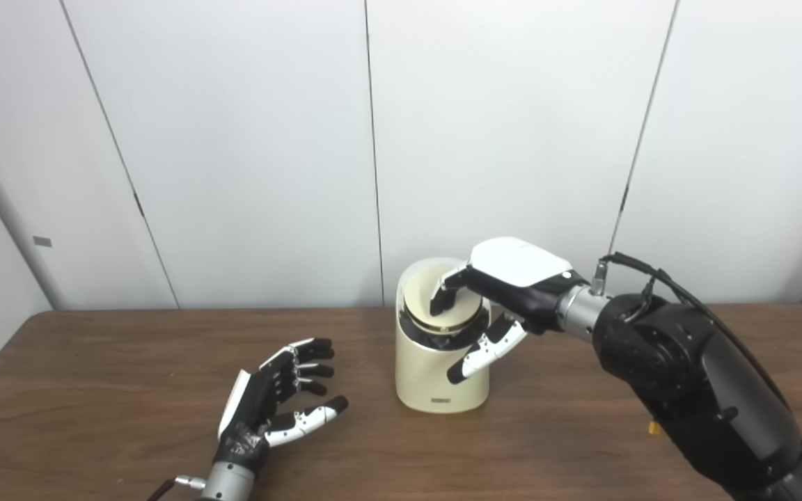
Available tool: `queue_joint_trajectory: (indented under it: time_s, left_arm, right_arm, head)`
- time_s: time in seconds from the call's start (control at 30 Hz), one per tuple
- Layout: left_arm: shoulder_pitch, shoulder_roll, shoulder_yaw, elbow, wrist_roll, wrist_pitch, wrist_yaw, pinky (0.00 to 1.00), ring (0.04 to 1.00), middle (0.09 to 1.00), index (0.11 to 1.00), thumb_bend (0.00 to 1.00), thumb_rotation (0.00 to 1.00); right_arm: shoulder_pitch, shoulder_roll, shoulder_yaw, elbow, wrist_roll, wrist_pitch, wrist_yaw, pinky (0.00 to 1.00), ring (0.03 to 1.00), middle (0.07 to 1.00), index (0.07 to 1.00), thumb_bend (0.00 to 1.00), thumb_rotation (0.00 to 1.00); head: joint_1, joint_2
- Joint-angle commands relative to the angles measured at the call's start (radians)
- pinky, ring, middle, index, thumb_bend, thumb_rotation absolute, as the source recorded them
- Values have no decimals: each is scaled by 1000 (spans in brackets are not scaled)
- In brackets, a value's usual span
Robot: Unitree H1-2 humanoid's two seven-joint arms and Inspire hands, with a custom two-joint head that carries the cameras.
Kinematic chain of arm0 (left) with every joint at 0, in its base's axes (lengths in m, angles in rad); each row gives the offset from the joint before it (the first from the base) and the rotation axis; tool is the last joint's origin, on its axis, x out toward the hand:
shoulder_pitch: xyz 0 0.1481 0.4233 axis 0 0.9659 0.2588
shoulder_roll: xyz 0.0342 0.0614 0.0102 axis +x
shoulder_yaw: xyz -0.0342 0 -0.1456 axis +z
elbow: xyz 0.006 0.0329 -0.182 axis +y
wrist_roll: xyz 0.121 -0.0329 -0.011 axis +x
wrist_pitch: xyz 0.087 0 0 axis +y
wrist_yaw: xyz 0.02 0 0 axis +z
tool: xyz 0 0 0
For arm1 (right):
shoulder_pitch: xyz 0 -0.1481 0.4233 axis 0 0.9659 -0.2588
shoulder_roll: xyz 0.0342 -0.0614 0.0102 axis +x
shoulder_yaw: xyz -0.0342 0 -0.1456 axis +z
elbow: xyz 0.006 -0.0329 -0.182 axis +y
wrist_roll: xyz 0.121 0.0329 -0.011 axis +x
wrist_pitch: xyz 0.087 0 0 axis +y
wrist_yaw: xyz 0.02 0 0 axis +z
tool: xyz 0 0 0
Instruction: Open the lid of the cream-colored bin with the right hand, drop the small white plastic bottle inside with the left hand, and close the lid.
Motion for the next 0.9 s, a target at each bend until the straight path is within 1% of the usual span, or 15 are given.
queue_joint_trajectory:
  time_s: [0.0, 0.17, 0.2, 0.37, 0.53, 0.67, 0.77, 0.87]
  left_arm:
    - [22, -19, -8, 2, 5, -3, 19, 584, 680, 752, 756, 692, 11]
    - [25, -20, -10, -9, 11, 7, 27, 589, 683, 749, 753, 696, 17]
    - [26, -20, -10, -11, 12, 8, 28, 589, 682, 747, 752, 697, 20]
    - [30, -18, -11, -16, 6, 10, 26, 588, 684, 750, 752, 697, 32]
    - [33, -22, -10, -23, -3, 24, 23, 592, 686, 751, 750, 702, 28]
    - [35, -22, -11, -27, -4, 27, 21, 595, 688, 751, 751, 704, 37]
    - [38, -23, -10, -36, -4, 34, 21, 592, 686, 749, 750, 705, 41]
    - [40, -24, -9, -45, -2, 37, 24, 587, 682, 745, 744, 709, 40]
  right_arm:
    - [-40, -18, -5, -15, -8, -17, 8, 862, 843, 703, 668, 706, 490]
    - [-32, -18, 6, -7, -13, -20, 23, 871, 847, 712, 669, 705, 500]
    - [-32, -19, 10, -5, -16, -23, 26, 876, 849, 715, 671, 704, 504]
    - [-30, -28, 31, 22, -43, -68, 15, 859, 835, 716, 679, 705, 528]
    - [-30, -24, 35, 59, -58, -81, 10, 863, 834, 721, 691, 701, 540]
    - [-36, -22, 38, 90, -67, -79, 10, 869, 841, 731, 699, 702, 556]
    - [-40, -25, 46, 106, -77, -66, 24, 877, 851, 742, 707, 696, 567]
    - [-43, -31, 57, 126, -81, -67, 31, 872, 849, 745, 710, 694, 574]
  head:
    - [4, 8]
    - [4, 8]
    - [6, 14]
    - [4, 16]
    - [7, 19]
    - [8, 22]
    - [13, 27]
    - [18, 32]
